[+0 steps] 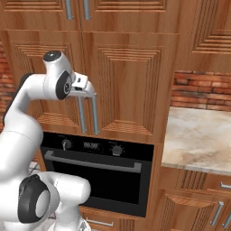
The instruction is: Retrieve the bowl from the cabinet, then place the raw meat into the bowl to avoid contamination.
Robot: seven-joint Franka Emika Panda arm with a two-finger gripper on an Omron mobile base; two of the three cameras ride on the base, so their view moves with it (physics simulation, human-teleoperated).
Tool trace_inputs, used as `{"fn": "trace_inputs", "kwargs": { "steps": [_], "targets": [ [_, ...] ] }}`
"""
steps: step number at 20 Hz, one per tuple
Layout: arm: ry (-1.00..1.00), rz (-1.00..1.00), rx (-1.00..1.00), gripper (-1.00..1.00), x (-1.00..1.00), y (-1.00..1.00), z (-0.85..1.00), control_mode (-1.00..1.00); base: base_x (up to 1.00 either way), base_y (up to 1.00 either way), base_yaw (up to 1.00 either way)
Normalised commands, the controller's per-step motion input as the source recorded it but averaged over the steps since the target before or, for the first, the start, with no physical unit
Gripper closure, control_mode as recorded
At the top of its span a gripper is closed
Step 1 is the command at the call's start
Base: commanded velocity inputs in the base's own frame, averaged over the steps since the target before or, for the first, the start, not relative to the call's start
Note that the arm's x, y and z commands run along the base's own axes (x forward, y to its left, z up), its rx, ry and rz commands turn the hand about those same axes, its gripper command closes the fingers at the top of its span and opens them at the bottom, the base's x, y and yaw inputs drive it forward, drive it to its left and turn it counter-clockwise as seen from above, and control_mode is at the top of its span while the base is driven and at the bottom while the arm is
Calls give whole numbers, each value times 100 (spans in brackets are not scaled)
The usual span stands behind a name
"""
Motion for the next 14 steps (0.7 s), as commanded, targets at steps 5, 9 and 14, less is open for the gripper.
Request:
{"fn": "trace_inputs", "kwargs": {
  "steps": [5,9,14],
  "targets": [
    [-10,-7,-1,-100,28,5,-11,-100,0,0,0],
    [-6,-5,0,-100,16,-6,-12,-100,0,0,0],
    [-2,-2,2,-100,5,-22,-12,-100,0,0,0]
  ]
}}
